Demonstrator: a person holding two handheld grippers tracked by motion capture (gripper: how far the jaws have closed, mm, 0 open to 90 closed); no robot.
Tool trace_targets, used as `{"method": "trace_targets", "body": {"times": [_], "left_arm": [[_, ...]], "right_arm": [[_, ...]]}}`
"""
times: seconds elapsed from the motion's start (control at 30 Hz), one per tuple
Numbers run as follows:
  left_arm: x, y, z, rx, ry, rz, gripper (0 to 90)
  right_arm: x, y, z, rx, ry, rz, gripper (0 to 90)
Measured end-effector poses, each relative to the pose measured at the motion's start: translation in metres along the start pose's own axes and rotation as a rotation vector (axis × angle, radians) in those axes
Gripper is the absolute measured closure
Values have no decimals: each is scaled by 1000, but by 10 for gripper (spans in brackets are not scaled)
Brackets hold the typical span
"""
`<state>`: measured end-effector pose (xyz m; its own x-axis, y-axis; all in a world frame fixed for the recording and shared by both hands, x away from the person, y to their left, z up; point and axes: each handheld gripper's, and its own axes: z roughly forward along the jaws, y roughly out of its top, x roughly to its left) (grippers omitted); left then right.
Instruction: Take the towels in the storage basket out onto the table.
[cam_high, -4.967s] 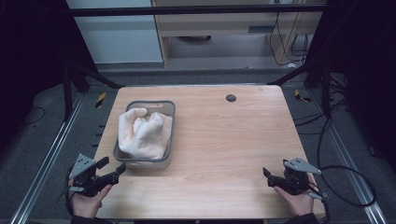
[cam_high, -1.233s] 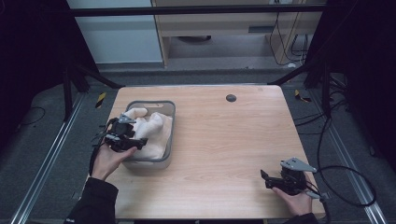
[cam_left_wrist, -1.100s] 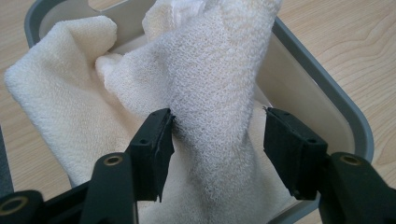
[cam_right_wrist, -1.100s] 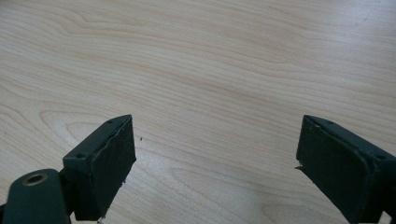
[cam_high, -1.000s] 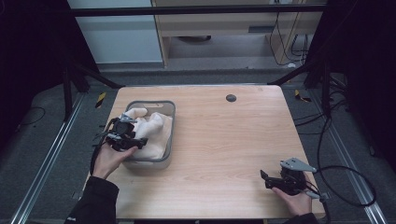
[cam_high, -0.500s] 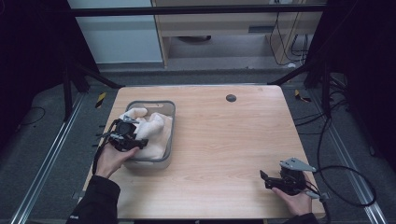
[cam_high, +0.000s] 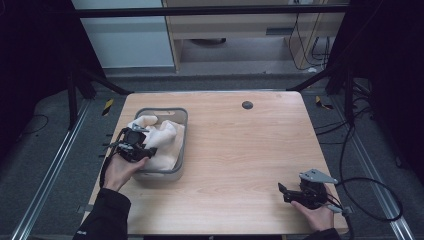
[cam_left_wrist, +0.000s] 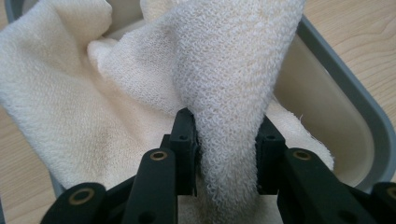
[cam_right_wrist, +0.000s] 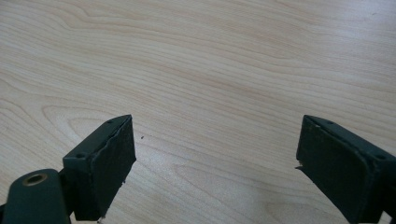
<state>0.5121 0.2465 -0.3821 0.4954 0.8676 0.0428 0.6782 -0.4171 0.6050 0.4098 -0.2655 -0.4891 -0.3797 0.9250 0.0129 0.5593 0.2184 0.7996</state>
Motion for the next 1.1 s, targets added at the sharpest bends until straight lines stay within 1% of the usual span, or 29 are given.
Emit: {"method": "trace_targets", "body": {"times": [0.1, 0.17, 0.2, 0.23, 0.33, 0.37, 0.4, 0.47, 0.5, 0.53, 0.73, 0.77, 0.83, 0.9, 0.93, 1.1], "left_arm": [[1, 2, -7, -19, 6, 0, 676], [2, 4, -13, -24, 11, -4, 679], [2, 4, -13, -24, 11, -4, 680], [3, 7, -19, -32, 18, -4, 681], [5, 11, -27, -48, 19, -12, 684], [5, 11, -27, -48, 19, -12, 685], [6, 14, -33, -61, 21, -21, 685], [7, 17, -38, -76, 23, -26, 688], [7, 17, -38, -76, 23, -26, 689], [8, 21, -45, -88, 25, -23, 691], [8, 28, -59, -118, 25, -27, 693], [8, 28, -59, -118, 25, -27, 693], [7, 31, -65, -134, 31, -18, 693], [6, 32, -68, -138, 24, -18, 693], [5, 34, -73, -146, 22, -15, 693], [3, 38, -83, -156, 30, -6, 693]], "right_arm": [[0, 0, 0, 1, 0, 1, 116], [0, 0, 0, 1, -1, 1, 116], [0, 0, 0, 2, 0, 1, 116], [0, 0, 0, 1, 0, 0, 117], [0, 0, 0, 2, 0, 2, 116], [0, 0, 0, 2, 0, 2, 116], [0, 0, 0, 3, 1, 3, 116], [0, 0, 0, 3, 1, 2, 117], [0, 0, 0, 2, 1, 1, 117], [0, 0, 0, 3, 1, 3, 117], [0, 0, 0, 2, 2, 2, 117], [0, 0, 0, 2, 3, 2, 116], [1, 0, 0, 3, 3, 2, 116], [1, 0, 0, 3, 3, 2, 117], [1, 0, 1, 4, 4, 1, 116], [1, 0, 1, 5, 8, -2, 116]]}}
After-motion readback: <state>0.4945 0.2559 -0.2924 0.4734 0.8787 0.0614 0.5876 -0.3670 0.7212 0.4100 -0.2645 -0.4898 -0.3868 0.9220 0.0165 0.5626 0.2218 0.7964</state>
